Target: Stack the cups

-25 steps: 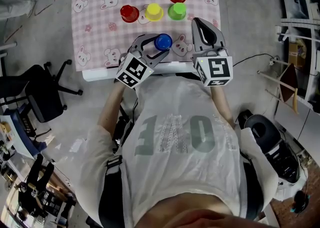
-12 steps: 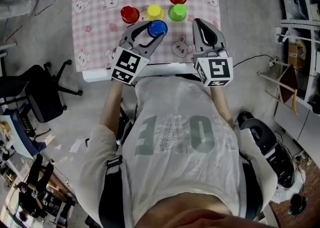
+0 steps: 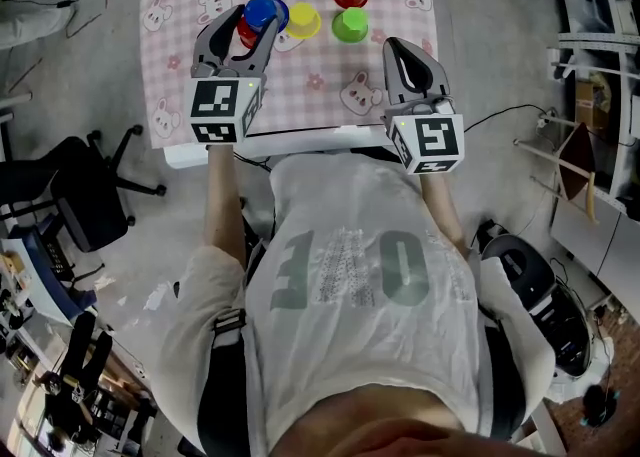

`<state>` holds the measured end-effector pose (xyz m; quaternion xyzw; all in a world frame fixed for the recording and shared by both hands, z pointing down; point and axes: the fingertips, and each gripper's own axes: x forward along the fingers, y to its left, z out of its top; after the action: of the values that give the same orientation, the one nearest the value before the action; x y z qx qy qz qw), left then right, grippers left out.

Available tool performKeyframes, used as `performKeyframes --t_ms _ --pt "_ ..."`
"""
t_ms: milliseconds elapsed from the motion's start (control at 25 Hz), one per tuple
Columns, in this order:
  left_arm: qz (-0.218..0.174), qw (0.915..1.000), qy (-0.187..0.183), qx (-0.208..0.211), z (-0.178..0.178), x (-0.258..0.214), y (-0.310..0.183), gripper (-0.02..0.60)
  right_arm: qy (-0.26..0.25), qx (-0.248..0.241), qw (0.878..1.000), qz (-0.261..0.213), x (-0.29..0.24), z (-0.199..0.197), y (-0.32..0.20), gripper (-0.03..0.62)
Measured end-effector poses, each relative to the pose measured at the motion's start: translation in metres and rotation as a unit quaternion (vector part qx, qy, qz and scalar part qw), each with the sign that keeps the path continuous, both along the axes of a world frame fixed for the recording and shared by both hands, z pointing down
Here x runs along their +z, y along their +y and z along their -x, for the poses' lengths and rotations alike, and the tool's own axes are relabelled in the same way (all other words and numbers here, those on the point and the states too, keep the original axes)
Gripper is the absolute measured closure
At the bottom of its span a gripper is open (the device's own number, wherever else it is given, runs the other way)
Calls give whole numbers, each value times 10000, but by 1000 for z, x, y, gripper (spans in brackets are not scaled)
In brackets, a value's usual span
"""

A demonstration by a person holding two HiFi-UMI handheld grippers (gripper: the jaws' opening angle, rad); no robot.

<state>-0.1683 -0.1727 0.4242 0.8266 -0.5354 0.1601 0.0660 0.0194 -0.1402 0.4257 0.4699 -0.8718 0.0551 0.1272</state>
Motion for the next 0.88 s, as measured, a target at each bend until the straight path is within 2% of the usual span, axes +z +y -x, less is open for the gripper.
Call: performKeyframes --t_ms 480,880 --pt "286 9995 130 -26 0 21 -14 357 22 153 9999 32 5 -10 6 565" --pt "172 9995 245 -80 -1 21 -12 356 58 222 9997 73 7 -14 8 565"
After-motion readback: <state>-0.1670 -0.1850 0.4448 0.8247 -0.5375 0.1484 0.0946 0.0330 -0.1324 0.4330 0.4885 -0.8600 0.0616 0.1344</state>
